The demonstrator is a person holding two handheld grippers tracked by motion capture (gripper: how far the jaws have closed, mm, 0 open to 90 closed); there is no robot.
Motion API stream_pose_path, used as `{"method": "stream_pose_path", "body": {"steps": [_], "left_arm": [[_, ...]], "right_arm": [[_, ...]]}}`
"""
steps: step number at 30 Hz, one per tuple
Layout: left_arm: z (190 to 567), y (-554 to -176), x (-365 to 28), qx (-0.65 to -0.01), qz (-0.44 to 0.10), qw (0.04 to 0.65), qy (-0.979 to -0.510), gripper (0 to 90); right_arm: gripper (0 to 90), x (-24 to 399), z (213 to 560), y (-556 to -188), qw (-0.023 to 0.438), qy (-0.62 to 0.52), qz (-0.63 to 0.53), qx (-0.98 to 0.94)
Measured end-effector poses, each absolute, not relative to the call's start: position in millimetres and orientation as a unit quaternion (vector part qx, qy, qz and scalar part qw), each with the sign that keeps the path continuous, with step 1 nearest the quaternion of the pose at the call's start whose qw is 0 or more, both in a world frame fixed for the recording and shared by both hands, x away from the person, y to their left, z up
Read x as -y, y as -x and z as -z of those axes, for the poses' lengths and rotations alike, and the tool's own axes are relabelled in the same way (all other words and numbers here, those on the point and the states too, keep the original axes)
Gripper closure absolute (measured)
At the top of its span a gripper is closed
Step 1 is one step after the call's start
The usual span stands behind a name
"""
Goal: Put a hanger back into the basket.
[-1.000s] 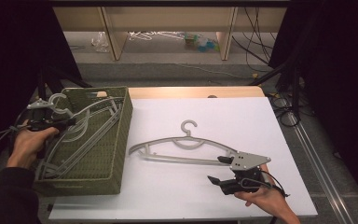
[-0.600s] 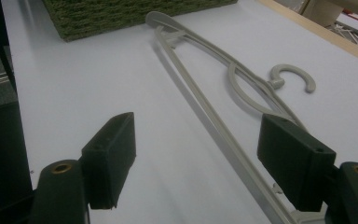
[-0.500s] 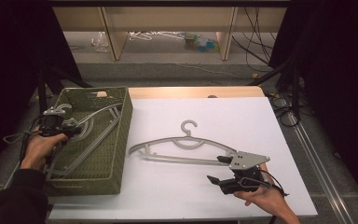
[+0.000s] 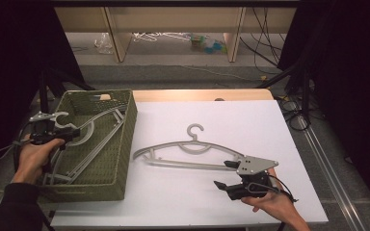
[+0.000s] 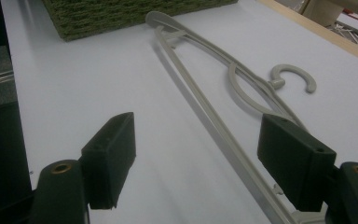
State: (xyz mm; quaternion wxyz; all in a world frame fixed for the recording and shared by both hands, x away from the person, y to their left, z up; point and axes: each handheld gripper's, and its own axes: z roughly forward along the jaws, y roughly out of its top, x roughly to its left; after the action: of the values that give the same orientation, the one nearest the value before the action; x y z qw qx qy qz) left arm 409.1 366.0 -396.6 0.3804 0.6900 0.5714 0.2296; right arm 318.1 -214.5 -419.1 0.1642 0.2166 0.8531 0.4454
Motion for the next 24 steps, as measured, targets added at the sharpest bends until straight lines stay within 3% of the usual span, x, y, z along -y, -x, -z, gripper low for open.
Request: {"method": "stream_pose_path", "body": {"steps": [8, 24], "left_arm": [[375.5, -380.7, -345.1, -0.551, -0.242, 0.437, -0.668, 39.6], [359.5, -329.8, -279.6, -0.460, -0.268, 0.475, -0.700, 28.5]], "right_arm": [[28.8, 214.7, 419.3, -318.9, 0.160, -0.218, -0.442, -0.855], [27.0, 214.4, 420.1, -319.1, 0.161, -0.220, -0.442, -0.854]]}}
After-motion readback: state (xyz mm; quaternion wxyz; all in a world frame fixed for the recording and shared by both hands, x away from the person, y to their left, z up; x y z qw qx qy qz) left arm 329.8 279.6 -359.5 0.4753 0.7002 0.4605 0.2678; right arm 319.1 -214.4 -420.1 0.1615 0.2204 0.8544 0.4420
